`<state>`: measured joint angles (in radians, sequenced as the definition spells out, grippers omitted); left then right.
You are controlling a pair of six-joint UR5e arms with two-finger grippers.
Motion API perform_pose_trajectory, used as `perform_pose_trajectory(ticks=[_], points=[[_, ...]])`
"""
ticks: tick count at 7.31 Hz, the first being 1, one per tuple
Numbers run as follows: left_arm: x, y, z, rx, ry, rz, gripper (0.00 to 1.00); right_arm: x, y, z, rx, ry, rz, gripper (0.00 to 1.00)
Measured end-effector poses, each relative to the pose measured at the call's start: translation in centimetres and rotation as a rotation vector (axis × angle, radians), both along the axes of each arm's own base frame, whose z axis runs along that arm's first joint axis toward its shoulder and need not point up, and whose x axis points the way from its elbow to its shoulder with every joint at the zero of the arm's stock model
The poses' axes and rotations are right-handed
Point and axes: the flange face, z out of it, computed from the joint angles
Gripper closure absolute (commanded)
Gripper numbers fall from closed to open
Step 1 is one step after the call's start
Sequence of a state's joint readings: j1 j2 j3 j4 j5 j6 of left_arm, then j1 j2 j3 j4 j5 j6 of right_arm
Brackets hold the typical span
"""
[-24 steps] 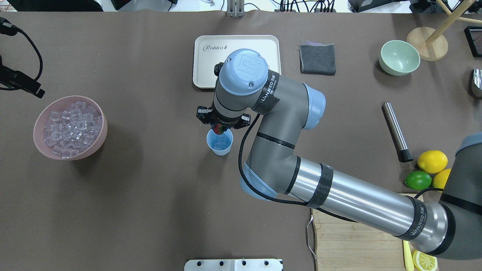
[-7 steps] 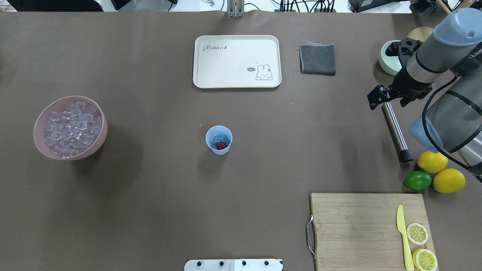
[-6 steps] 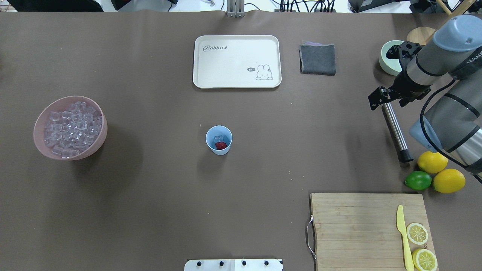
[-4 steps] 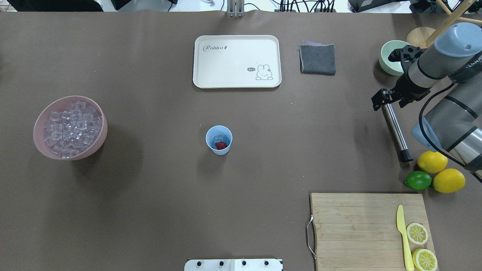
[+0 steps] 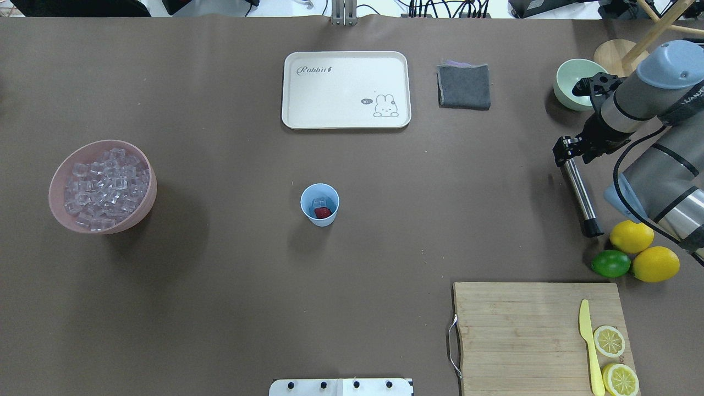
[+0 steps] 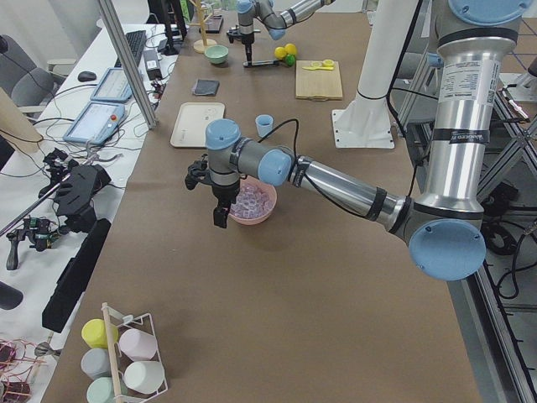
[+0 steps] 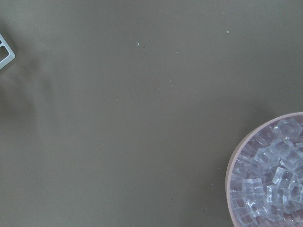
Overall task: Mash ice and strawberries in cup
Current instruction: 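Grasp the steel muddler with the right gripper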
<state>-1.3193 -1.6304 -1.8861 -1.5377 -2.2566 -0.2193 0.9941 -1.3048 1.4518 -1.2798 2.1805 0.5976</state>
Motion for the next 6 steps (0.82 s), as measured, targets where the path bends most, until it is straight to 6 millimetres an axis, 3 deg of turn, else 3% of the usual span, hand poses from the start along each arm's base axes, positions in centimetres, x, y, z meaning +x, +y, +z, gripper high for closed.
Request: perform_pose_trajectory(ticks=[1,3,4,6], points=[[-0.11,0.06,-0.18,0.003,0.001,-0.002,0.02,-0.11,-0.08,0.49,-0.006,0.005,-0.004,0.45],[-0.22,0.11,-0.25,0.005,0.001,-0.003,0.02,-0.28,-0.10,0.88,-0.012,0.010,-0.006,0.89],[-0.35,0.11,-0.23,0.005,0.001,-0.005,0.02,-0.49,-0.11,0.89,-0.014,0.010,-0.007,1.00],[-0.81,0.09,-0.28,0.007,0.001,-0.014,0.02,-0.98,-0.07,0.58,-0.014,0.004,-0.016,1.00]])
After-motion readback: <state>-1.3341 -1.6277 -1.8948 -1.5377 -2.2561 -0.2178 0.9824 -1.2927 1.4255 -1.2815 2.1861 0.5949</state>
